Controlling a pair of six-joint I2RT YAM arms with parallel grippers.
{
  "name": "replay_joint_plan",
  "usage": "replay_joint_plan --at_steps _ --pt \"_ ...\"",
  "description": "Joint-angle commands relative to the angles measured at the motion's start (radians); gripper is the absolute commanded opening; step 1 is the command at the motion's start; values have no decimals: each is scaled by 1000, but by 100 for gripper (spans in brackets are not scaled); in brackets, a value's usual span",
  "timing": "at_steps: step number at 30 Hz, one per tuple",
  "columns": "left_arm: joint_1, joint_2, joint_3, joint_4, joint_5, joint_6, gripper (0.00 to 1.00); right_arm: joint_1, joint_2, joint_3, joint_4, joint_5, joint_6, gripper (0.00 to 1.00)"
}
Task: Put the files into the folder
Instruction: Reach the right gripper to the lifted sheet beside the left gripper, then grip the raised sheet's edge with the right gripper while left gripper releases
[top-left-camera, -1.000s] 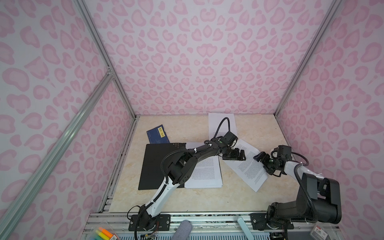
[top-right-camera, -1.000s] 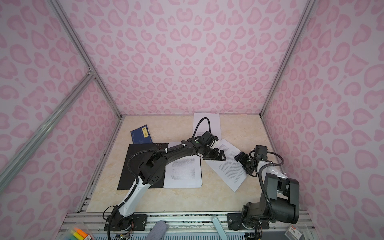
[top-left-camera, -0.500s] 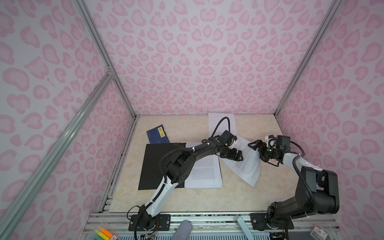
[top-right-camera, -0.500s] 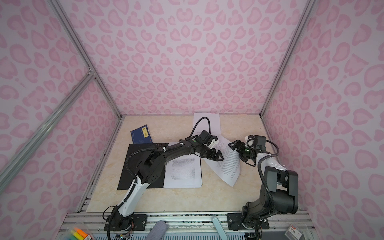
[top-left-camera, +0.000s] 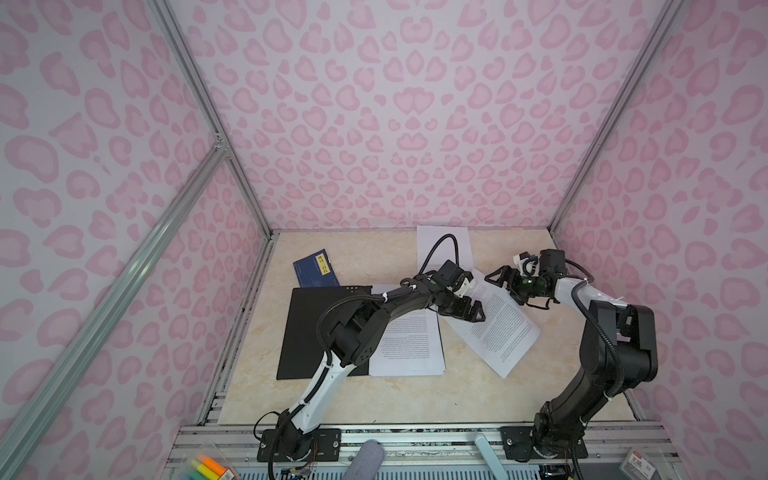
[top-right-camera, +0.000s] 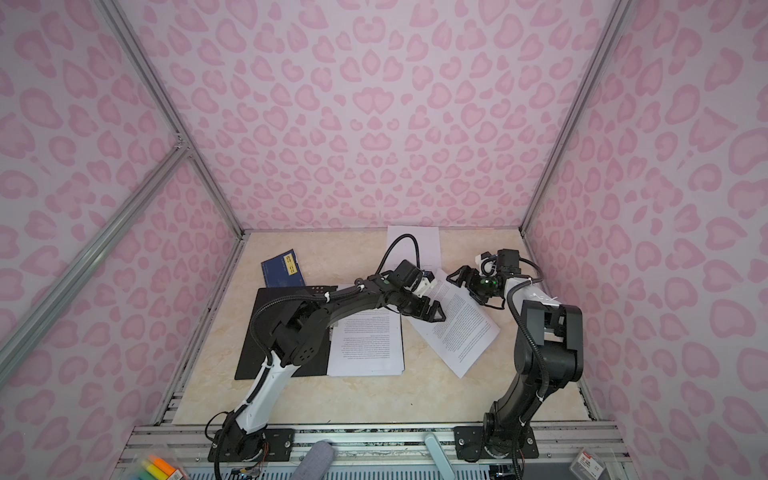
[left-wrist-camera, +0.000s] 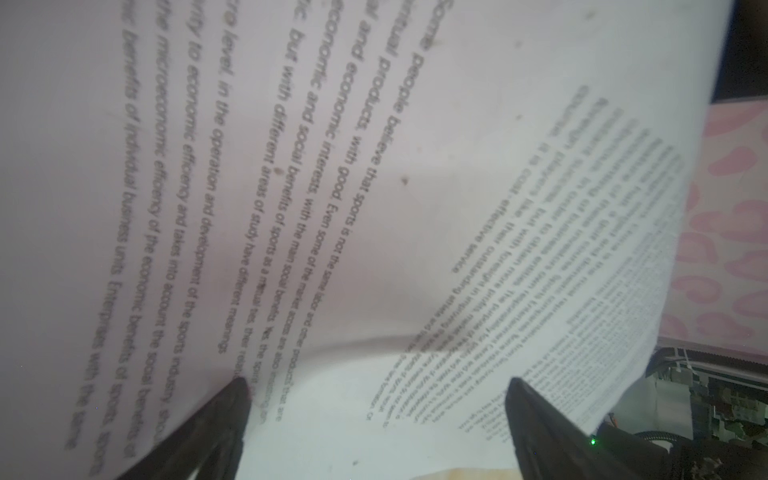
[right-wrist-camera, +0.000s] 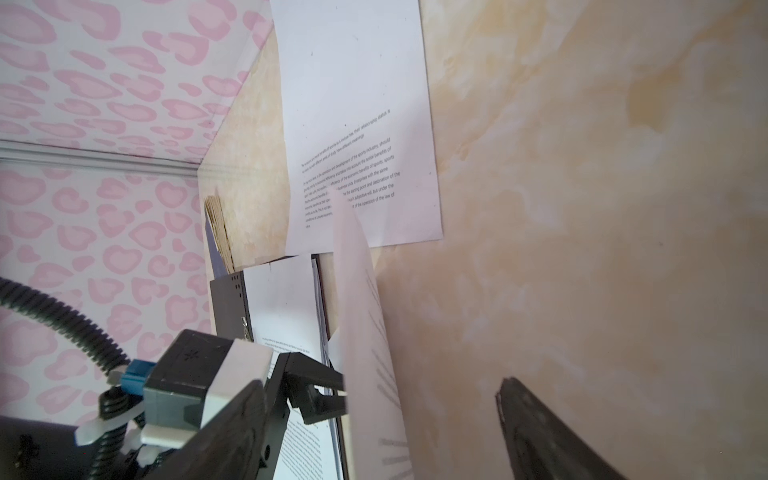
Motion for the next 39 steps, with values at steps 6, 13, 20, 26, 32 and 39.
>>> replay_joint_plan --at_steps 6,13,20,26,32,39 --pt "13 19 -39 -186 -91 4 98 19 11 62 -166 11 -113 84" --pt "19 12 -54 -170 -81 -2 98 34 0 37 -194 59 -140 75" --pt "21 10 -62 -162 -73 -9 98 34 -6 1 -207 175 -157 64" --pt "22 10 -64 -158 -69 -12 98 34 -7 -32 -193 196 -149 69" --pt "26 9 -67 -156 -64 -16 98 30 -15 -68 -189 198 -135 69" --pt "29 10 -65 -152 -57 -20 98 26 -28 -107 -197 246 -126 47"
